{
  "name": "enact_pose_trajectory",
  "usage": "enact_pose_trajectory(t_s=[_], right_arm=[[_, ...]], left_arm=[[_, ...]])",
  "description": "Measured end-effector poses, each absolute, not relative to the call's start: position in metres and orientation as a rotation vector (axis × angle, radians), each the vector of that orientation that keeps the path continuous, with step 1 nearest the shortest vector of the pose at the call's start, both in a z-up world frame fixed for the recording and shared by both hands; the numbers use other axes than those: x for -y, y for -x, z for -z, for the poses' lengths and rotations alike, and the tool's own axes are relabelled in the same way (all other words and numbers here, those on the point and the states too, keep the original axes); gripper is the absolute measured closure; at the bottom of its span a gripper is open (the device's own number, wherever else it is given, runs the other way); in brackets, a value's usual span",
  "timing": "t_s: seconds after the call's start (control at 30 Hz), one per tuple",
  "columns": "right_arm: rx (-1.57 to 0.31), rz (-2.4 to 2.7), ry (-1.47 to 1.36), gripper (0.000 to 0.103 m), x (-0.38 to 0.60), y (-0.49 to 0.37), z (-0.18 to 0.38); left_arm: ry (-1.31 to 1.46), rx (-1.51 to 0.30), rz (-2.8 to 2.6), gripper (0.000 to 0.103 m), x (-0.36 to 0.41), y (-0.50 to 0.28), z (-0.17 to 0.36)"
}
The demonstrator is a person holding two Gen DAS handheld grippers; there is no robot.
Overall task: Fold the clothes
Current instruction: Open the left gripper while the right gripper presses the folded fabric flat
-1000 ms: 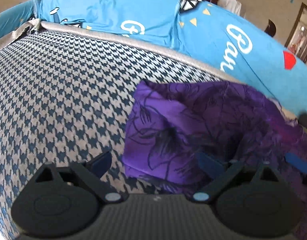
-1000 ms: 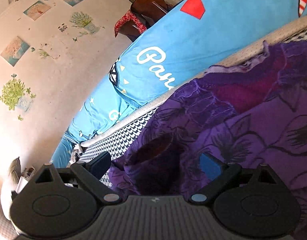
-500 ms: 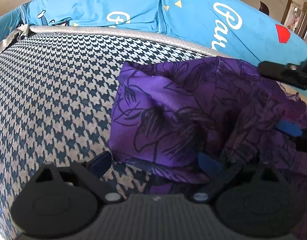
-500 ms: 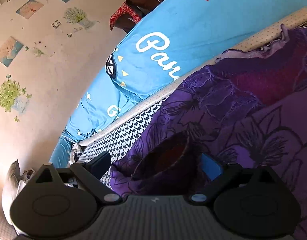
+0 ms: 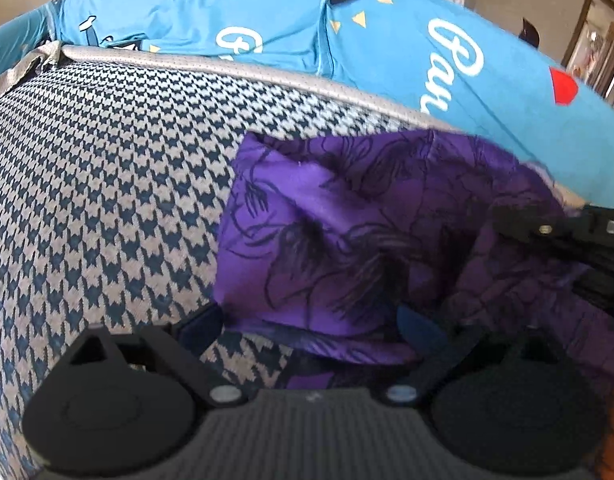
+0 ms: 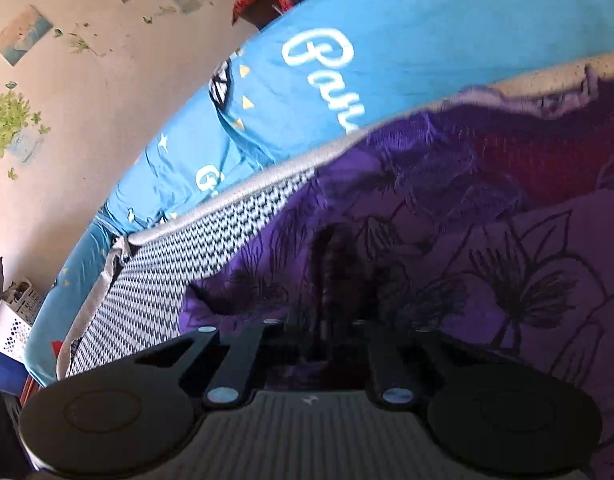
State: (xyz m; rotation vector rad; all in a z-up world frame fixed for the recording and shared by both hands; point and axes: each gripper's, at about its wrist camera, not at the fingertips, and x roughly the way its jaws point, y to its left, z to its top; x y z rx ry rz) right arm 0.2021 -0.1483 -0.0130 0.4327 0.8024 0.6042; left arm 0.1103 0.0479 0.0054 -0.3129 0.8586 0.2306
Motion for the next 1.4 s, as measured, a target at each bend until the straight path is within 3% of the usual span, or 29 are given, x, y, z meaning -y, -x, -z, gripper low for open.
enact_pose_trajectory(t_s=[0.43, 0.67, 0.9, 1.4], right_arm=[[-0.404, -0.202, -0.434, 0.091, 0.257, -0.173, -0.061], [-0.593, -0.015, -0.34, 0.088, 0.292, -0.174, -0.034], [-0.589, 0.073, -0.332, 0.066, 0.321, -0.165, -0.033], [-0.712, -0.133, -0.306, 0.063, 0.302, -0.167, -0.018]], left_arm=[[0.32, -0.799, -0.215, 0.001, -0.031, -0.116, -0.017], [0.302, -0.811, -0.217, 0.001, -0.014, -0.12, -0.011], [0.334, -0.765, -0.23, 0.001, -0.015, -0.124, -0.021], [0.273, -0.75, -0.298, 0.0, -0.011, -0.153, -0.011]])
